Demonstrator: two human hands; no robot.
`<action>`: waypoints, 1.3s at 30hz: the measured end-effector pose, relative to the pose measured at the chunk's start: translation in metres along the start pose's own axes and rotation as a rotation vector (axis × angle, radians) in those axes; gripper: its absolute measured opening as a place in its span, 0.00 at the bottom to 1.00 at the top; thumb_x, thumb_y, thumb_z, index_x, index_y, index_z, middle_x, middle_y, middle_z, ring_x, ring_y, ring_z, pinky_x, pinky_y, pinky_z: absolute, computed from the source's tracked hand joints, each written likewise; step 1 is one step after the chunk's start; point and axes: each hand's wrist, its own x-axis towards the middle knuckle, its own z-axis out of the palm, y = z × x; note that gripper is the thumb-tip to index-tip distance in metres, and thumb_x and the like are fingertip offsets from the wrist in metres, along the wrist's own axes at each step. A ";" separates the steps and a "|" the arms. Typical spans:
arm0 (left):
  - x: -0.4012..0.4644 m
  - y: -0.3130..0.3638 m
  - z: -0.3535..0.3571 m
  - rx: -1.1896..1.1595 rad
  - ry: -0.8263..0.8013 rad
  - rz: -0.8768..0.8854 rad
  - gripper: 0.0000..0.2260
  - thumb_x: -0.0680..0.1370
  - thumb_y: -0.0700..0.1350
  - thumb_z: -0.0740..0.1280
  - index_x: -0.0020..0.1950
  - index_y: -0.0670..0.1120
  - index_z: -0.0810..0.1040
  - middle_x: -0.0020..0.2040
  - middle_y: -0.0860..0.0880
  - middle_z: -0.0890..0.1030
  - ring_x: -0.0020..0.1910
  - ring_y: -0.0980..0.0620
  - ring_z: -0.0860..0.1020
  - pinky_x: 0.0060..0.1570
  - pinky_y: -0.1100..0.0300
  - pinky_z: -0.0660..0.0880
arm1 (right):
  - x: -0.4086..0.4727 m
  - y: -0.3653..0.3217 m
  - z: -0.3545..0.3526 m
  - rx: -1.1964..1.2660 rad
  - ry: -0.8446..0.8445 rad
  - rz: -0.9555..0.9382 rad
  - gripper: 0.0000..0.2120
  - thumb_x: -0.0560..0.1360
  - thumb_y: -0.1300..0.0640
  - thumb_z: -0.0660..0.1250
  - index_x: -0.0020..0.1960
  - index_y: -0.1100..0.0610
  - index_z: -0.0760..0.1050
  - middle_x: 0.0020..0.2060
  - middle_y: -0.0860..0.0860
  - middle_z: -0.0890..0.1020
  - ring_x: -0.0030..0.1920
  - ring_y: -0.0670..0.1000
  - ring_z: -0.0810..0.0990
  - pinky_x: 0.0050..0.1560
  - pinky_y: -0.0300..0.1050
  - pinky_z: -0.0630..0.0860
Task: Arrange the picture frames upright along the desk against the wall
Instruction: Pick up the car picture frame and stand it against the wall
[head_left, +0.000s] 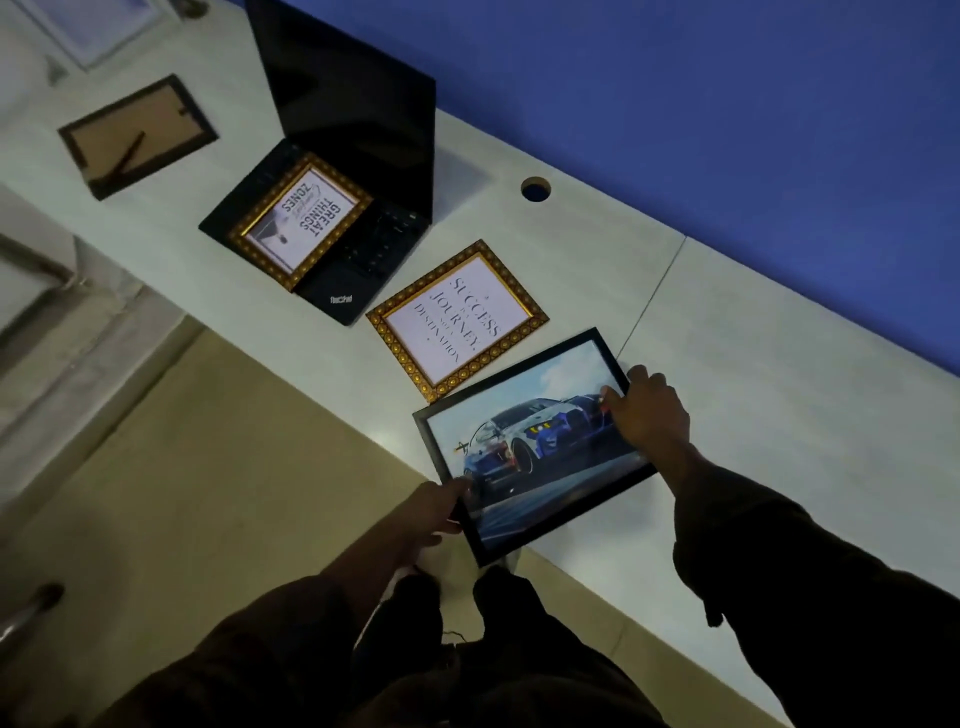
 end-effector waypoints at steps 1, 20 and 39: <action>-0.001 -0.002 0.003 -0.014 0.003 -0.002 0.27 0.76 0.62 0.66 0.61 0.40 0.78 0.49 0.43 0.80 0.45 0.46 0.79 0.50 0.54 0.69 | -0.002 -0.003 0.004 0.005 0.023 -0.014 0.27 0.79 0.38 0.59 0.67 0.58 0.68 0.62 0.62 0.75 0.62 0.64 0.75 0.57 0.60 0.75; -0.028 -0.098 -0.094 -0.464 0.198 -0.018 0.38 0.69 0.63 0.72 0.70 0.44 0.64 0.59 0.43 0.76 0.50 0.44 0.78 0.40 0.54 0.74 | -0.091 -0.113 0.070 -0.005 0.032 -0.255 0.31 0.79 0.33 0.55 0.60 0.61 0.72 0.55 0.61 0.80 0.54 0.62 0.81 0.51 0.55 0.77; -0.116 -0.091 -0.390 -0.489 0.367 0.454 0.34 0.75 0.58 0.70 0.74 0.46 0.62 0.68 0.45 0.74 0.58 0.46 0.75 0.51 0.53 0.70 | -0.208 -0.390 0.047 0.341 0.340 -0.373 0.32 0.80 0.33 0.47 0.53 0.57 0.77 0.49 0.59 0.83 0.47 0.59 0.82 0.51 0.56 0.79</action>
